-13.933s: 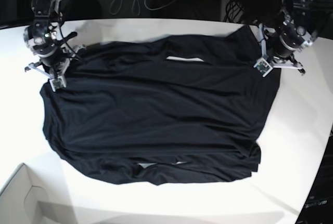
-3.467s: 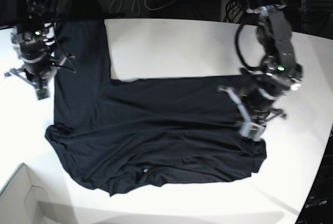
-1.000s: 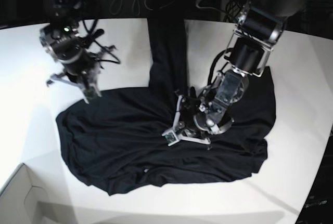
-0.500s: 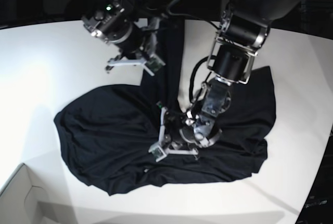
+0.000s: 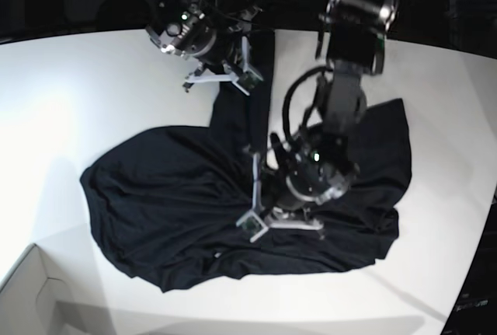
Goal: Layout the t-shirt on the table in an organized manner, then fold the t-shirt properly
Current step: 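Release the shirt and raise both grippers above it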
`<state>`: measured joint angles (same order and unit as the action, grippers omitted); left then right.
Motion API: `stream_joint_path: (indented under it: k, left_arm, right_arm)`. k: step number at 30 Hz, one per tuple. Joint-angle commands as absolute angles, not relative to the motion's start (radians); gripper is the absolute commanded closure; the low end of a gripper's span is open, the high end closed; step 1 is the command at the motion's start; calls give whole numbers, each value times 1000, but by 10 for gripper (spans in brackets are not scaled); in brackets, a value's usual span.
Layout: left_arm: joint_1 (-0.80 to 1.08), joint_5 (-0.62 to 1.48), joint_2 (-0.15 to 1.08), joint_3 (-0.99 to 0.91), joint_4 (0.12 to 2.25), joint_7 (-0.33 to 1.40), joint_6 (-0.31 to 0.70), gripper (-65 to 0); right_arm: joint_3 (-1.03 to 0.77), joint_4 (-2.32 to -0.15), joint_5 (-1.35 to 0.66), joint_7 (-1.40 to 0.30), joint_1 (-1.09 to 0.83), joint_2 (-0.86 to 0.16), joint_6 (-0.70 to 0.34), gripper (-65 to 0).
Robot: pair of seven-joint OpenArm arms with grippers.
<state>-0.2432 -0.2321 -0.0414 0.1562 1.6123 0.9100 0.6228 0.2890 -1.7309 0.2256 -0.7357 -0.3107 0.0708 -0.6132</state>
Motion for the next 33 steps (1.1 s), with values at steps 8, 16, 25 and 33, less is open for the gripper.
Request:
stream_joint_path:
  k: [8, 16, 25, 33]
  left_arm:
    - [-19, -222, 88, 185, 1879, 923, 618, 0]
    - [142, -220, 137, 177, 2005, 923, 618, 0]
    - [229, -220, 153, 237, 2003, 921, 619, -1]
    - [236, -231, 232, 367, 2002, 923, 698, -1]
  right_arm:
    - [295, -1632, 211, -591, -243, 84, -615, 0]
    - [208, -1701, 211, -556, -150, 71, -615, 0]
    - [-71, -1768, 211, -558, -99, 44, -615, 0]
    - [-223, -1762, 211, -558, -108, 42, -615, 0]
